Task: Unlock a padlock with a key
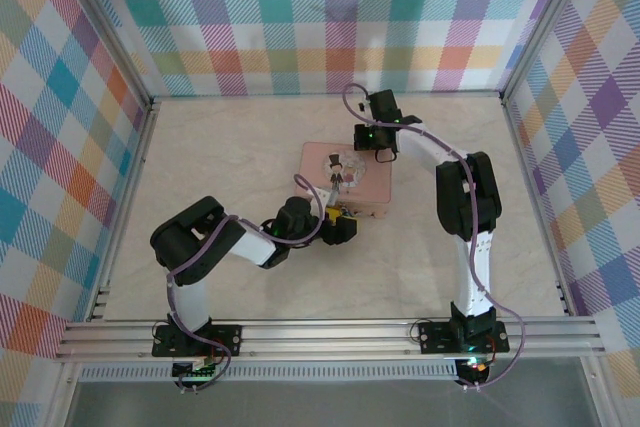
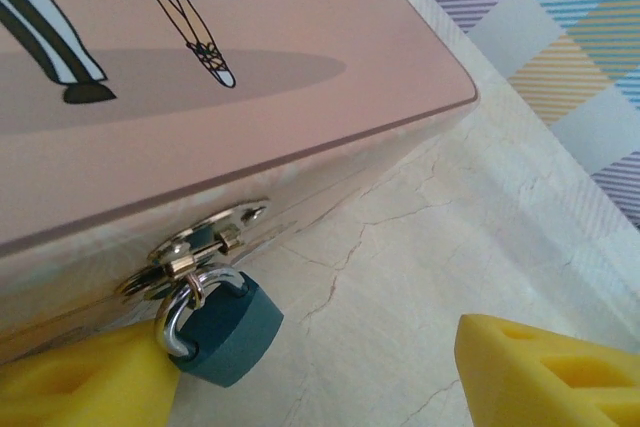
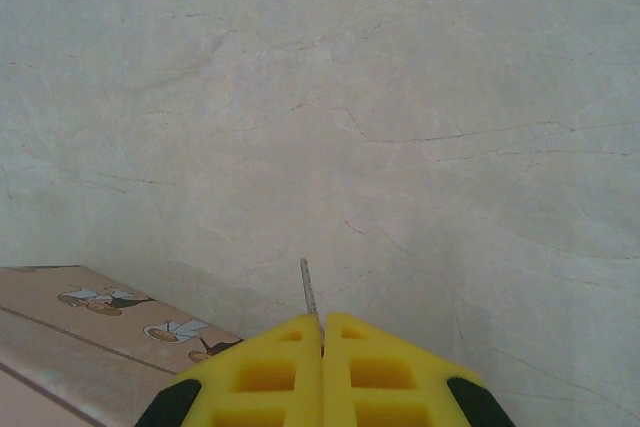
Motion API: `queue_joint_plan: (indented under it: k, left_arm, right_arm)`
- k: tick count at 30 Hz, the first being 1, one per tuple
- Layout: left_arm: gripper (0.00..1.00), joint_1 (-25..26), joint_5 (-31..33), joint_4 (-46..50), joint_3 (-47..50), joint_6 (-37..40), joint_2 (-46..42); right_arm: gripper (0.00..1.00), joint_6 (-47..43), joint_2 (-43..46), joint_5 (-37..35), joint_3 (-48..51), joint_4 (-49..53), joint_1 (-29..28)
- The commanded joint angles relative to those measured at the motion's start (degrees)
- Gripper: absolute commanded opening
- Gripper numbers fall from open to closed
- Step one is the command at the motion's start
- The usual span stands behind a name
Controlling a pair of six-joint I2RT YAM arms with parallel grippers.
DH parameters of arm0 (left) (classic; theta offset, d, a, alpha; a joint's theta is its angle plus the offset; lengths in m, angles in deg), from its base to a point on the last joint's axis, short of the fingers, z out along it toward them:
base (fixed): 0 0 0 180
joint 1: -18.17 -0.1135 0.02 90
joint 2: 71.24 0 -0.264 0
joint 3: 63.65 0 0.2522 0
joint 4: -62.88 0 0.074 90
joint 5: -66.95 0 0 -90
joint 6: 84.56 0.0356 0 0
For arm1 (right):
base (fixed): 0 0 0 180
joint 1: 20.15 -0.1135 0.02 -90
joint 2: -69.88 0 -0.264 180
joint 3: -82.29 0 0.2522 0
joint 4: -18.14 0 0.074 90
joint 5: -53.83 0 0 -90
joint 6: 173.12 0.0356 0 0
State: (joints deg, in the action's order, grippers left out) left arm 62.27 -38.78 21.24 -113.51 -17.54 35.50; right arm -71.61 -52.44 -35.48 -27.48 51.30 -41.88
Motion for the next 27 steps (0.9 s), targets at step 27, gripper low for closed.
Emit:
queue_joint_plan:
  k: [27]
  left_arm:
    - [0.79, -2.0, 0.6, -8.6, 1.0, -3.0, 2.3]
  right_arm:
    - [0.00, -0.3, 1.3, 1.9, -0.1, 5.8, -0.9]
